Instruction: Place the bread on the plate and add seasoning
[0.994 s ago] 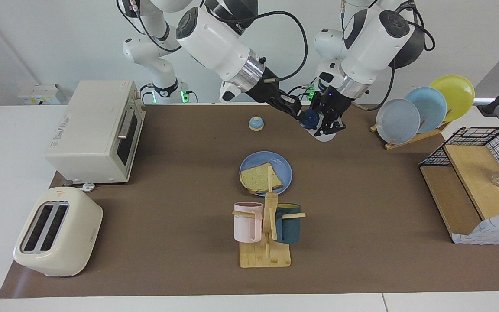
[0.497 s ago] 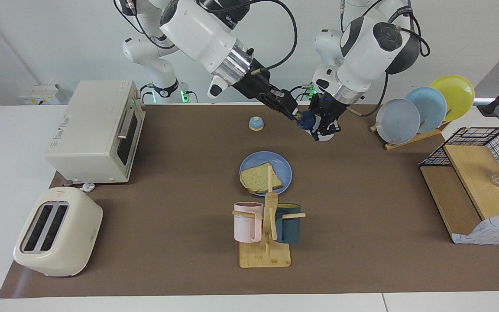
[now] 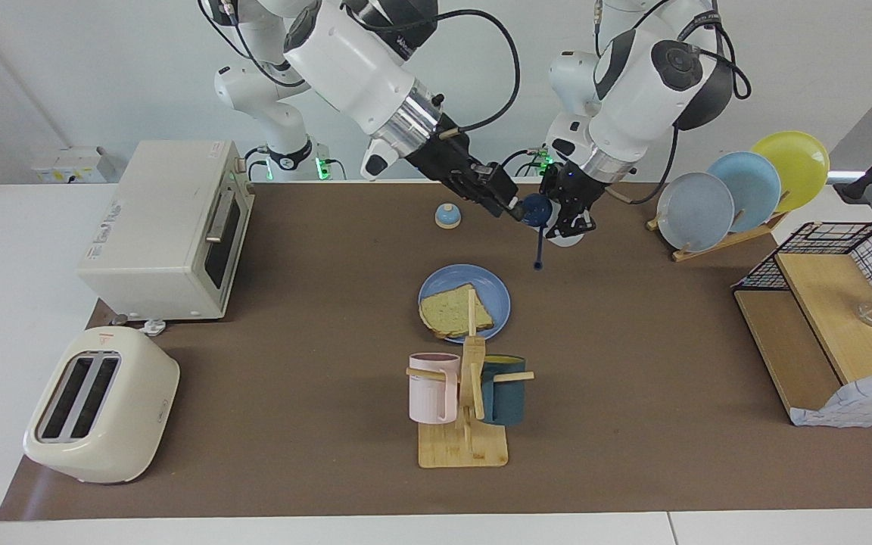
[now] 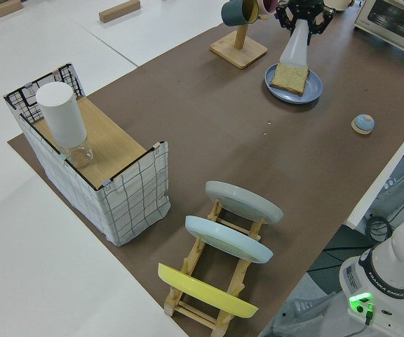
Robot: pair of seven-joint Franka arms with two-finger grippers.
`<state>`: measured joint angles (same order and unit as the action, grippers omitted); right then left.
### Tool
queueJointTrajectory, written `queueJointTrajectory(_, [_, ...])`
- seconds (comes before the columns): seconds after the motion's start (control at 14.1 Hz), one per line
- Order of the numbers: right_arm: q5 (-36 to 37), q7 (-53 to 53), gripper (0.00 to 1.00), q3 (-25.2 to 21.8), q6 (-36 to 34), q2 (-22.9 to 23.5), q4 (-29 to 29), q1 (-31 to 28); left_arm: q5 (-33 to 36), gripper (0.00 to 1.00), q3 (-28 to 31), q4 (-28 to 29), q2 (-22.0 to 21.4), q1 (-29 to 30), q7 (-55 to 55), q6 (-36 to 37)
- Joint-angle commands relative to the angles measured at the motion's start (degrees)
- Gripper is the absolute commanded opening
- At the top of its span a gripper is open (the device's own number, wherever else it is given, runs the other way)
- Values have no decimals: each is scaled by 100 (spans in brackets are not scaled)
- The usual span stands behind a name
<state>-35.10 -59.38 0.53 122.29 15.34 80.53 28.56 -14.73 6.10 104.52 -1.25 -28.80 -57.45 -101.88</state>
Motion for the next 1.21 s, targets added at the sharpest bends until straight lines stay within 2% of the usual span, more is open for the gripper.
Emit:
queueJointTrajectory(0.0, [851,942,100,17,-782,-356,428,-298,110,0,5,25,-78,-64,-48,-51])
queueJointTrajectory(0.21, [2021,2137,100,17,-1881,-453,446,-780,829,0,5,-115,-51,-319,40,-86])
queueJointTrajectory(0.43, [2445,3464,100,17,-2743,-602,455,-1457,1523,0,5,-159,-42,-617,321,-104])
queueJointTrajectory(0.57, [2831,4002,100,17,-3288,-856,455,-1809,1814,0,5,-168,-42,-794,540,-69])
queueJointTrajectory(0.92, [3297,4795,100,-27,-4281,-1454,507,-2294,2588,0,5,-186,36,-1338,1181,27])
queueJointTrajectory(1.07, [3562,4839,100,-53,-4250,-1569,778,-2303,2878,0,-4,-422,255,-1532,1402,202])
queueJointTrajectory(1.14, [3562,4926,100,-106,-3970,-1718,1119,-2338,3001,0,5,-571,396,-1611,1455,308])
